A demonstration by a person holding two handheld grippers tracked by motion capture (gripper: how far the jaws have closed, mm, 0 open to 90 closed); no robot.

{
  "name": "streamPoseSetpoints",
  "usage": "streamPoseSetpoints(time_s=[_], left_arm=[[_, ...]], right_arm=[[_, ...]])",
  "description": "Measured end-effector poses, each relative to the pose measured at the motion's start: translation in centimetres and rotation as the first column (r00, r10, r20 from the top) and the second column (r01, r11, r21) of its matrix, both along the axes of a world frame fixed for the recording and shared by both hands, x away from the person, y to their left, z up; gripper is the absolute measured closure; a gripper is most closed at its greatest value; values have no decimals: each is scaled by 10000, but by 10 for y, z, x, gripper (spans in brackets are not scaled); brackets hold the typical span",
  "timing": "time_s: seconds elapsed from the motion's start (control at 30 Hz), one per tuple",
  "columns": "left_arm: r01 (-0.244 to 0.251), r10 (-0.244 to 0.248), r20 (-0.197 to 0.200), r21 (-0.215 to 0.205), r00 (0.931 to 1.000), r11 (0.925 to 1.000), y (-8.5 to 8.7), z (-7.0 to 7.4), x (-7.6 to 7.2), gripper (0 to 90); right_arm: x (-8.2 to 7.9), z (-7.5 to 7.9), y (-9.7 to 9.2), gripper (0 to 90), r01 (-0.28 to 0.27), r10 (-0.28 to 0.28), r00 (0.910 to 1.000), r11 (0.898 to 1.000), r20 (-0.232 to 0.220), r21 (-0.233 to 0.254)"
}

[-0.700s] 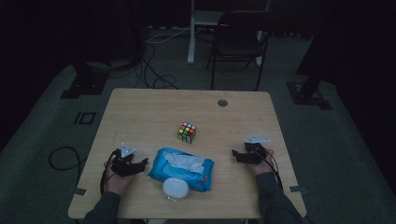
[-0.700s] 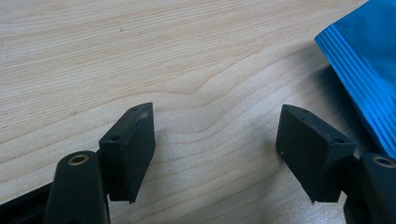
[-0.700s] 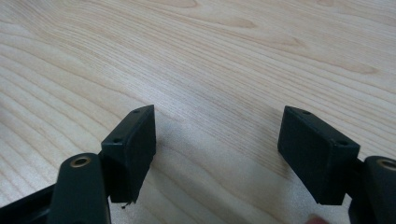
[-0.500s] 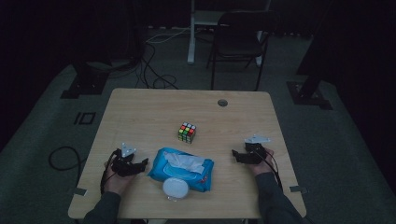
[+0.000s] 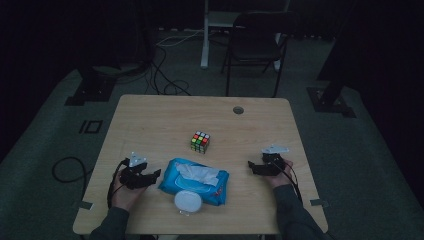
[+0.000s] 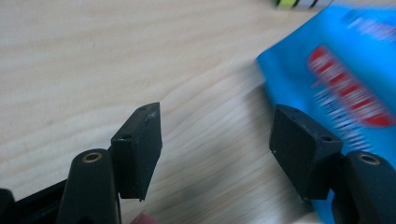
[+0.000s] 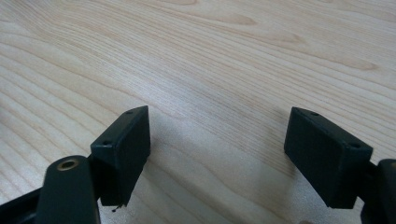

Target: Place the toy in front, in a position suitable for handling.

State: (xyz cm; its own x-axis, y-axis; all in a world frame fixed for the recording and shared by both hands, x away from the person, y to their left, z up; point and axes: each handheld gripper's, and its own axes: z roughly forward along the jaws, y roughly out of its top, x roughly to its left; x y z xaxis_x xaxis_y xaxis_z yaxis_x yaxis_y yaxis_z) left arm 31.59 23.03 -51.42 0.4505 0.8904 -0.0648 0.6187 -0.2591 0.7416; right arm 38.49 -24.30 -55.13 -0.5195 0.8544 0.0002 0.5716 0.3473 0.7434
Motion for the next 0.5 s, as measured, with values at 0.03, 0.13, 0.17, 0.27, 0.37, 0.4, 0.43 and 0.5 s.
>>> streamPoseSetpoints(time_s=[0.03, 0.13, 0.17, 0.27, 0.37, 0.4, 0.43, 0.5], left_arm=[[73, -73, 74, -72, 9999, 9999, -1, 3, -2, 355], [291, -287, 261, -176, 9992, 9994, -7, 12, -8, 355], [360, -354, 347, -174, 9988, 9992, -10, 15, -10, 355], [637, -623, 520, -258, 9967, 9976, -17, 23, -16, 356], [923, -899, 644, -347, 9939, 9951, -26, 31, -22, 355], [1055, -1028, 668, -382, 9925, 9937, -30, 34, -24, 356], [1168, -1142, 695, -345, 9910, 9926, -34, 36, -26, 355], [1275, -1252, 731, -265, 9894, 9915, -38, 38, -28, 355]], right_arm=[[0, 0, 0, 226, -1, 1, 10000, 10000, 1, -1], [0, 0, 0, 226, -5, 5, 10000, 10000, 9, 3], [0, 0, 0, 226, -1, 1, 10000, 10000, 3, 5], [0, 0, 0, 226, -1, 1, 10000, 10000, 1, 6], [0, 0, 0, 226, -3, 3, 10000, 10000, 10, 2], [0, 0, 0, 226, 2, -2, 10000, 10000, 2, 6], [0, 0, 0, 226, 2, -2, 10000, 10000, 1, 5], [0, 0, 0, 226, 7, -7, 10000, 10000, -4, 9]])
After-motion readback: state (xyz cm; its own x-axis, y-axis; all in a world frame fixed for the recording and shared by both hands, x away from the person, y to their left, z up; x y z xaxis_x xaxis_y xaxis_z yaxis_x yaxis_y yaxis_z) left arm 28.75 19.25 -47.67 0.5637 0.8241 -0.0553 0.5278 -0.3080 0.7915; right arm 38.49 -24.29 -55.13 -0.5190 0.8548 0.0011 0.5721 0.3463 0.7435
